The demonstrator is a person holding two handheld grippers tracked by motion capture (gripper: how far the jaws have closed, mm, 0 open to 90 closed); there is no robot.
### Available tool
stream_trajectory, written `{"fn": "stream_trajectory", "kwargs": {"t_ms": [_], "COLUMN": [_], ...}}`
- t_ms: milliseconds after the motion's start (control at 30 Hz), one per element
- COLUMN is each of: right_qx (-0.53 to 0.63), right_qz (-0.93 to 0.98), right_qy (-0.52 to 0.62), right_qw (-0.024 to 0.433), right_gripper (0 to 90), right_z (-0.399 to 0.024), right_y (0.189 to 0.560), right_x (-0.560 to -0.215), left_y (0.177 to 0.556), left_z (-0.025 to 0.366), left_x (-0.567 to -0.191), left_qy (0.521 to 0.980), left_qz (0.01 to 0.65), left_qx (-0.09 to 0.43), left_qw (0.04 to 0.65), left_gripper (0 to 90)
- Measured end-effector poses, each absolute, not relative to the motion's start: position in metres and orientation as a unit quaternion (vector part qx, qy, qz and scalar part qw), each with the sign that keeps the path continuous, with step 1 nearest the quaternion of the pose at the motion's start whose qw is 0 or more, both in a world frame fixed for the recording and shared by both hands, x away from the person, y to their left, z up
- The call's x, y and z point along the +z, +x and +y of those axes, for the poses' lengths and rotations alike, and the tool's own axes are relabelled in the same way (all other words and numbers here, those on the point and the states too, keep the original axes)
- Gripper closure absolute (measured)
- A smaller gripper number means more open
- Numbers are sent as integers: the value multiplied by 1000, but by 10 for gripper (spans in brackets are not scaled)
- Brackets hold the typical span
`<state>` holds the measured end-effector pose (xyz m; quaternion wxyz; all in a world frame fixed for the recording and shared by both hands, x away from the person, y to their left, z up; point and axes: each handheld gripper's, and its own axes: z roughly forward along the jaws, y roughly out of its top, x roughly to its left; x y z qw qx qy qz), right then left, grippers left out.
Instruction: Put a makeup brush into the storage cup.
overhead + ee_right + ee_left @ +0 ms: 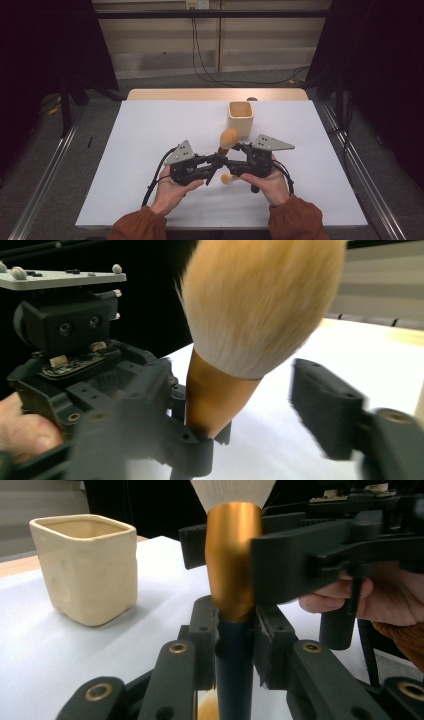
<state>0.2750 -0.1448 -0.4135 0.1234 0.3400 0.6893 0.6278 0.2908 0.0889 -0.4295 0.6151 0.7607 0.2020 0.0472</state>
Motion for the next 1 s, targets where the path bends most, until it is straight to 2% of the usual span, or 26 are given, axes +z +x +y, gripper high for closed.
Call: {"fn": "stream_trajectory", "kwargs": {"t_ms": [233,400,767,1000], "right_qx": [631,628,622,623], "right_qz": [690,691,700,701], "right_qy": [339,347,338,331], "right_qw": [107,88,95,104], "right_gripper": [544,626,635,637], "right_z": [-144,-142,-142,-143], "right_y": [274,275,273,273], "right_x": [-414,-418,-417,-415], "left_y": [290,291,291,290], "left_z": [89,88,87,85], "left_x": [-430,-431,-432,-433], "left_qy": [762,763,764,770], "left_qz": [202,202,199,200], "left_qx": [48,46,44,43], "left_qw": [613,613,612,605], "left_gripper": [732,732,728,688]}}
